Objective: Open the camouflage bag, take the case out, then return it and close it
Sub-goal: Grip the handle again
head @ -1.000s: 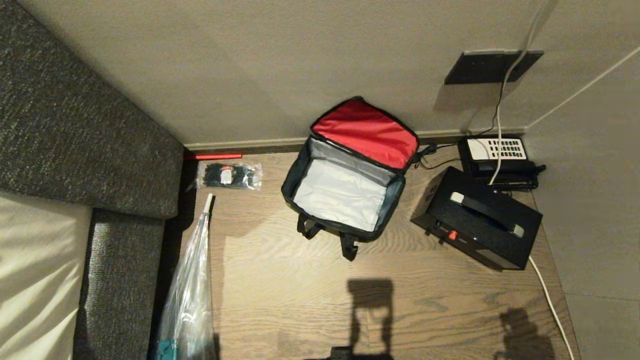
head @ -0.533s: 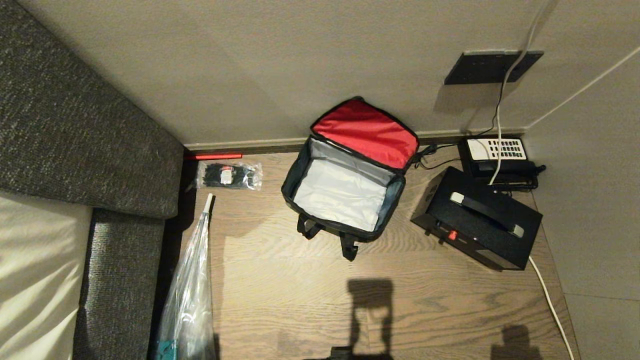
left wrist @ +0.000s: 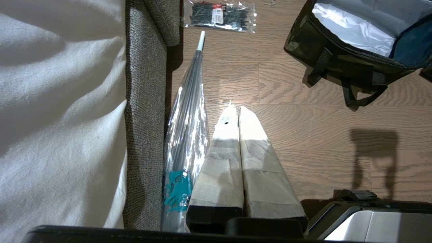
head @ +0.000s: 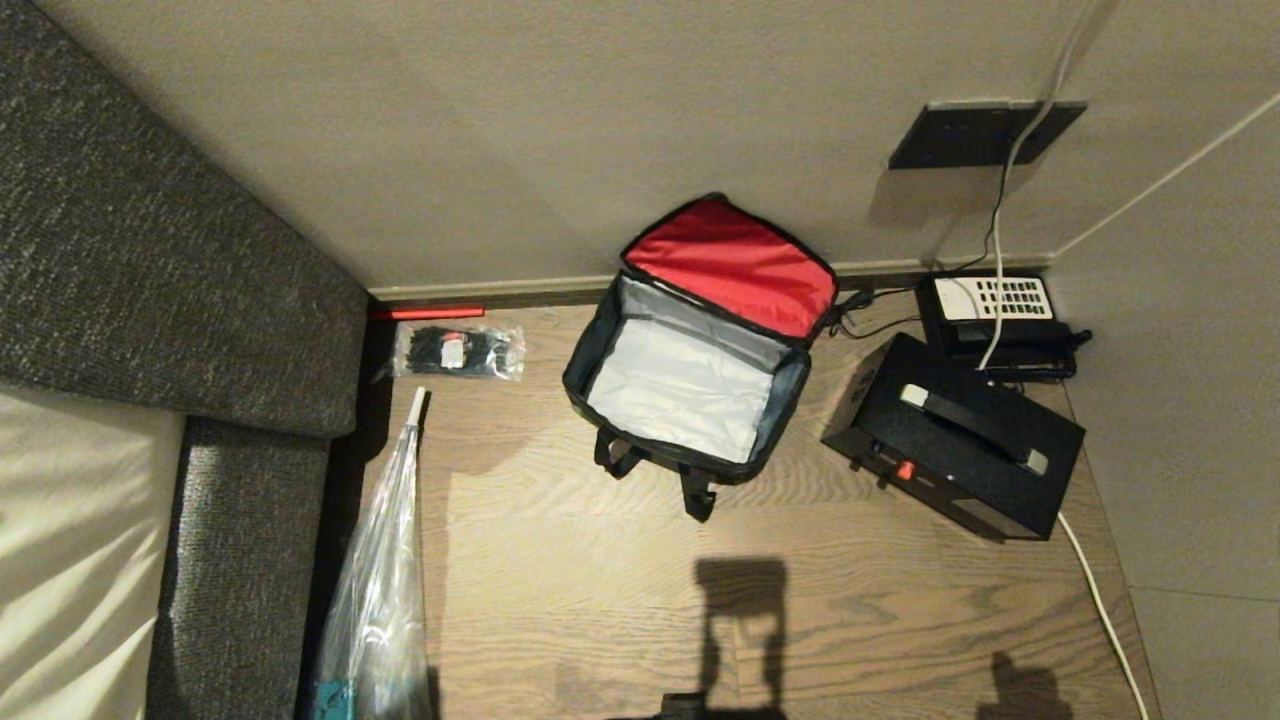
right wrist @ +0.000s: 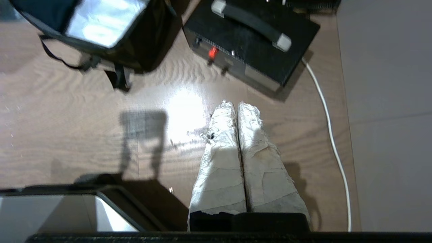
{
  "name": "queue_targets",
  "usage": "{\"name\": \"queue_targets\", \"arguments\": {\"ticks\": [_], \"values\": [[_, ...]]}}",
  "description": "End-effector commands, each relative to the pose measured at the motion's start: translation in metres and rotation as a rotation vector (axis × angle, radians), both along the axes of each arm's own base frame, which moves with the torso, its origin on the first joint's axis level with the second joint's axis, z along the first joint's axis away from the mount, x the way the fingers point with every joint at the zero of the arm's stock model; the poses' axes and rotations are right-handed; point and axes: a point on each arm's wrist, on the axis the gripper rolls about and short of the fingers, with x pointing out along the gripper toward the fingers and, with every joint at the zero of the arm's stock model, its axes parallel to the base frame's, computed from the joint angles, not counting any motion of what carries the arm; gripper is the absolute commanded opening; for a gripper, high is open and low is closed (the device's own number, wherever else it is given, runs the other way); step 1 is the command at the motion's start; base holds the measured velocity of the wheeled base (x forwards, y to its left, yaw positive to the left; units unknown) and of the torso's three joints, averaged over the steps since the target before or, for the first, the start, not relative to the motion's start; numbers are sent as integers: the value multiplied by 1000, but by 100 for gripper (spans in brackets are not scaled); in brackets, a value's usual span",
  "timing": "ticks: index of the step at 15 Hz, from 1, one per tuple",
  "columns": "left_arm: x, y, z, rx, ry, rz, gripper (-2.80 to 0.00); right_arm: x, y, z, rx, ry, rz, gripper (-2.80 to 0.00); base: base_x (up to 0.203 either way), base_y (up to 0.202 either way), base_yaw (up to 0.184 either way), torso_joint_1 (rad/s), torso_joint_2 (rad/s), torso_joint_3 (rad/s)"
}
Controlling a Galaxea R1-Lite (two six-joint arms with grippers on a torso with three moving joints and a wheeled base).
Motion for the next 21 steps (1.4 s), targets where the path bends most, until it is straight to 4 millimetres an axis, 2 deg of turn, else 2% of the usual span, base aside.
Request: {"name": "queue_targets", "arguments": {"ticks": [1,21], "values": [[0,0,0,0,-2,0,-280,-1,0,-5,2,-11,2,-280,0,0,0,0,0,0],[0,0,0,0,-2,0,-280,-1,0,-5,3,-11,5,-280,0,0,0,0,0,0]]}}
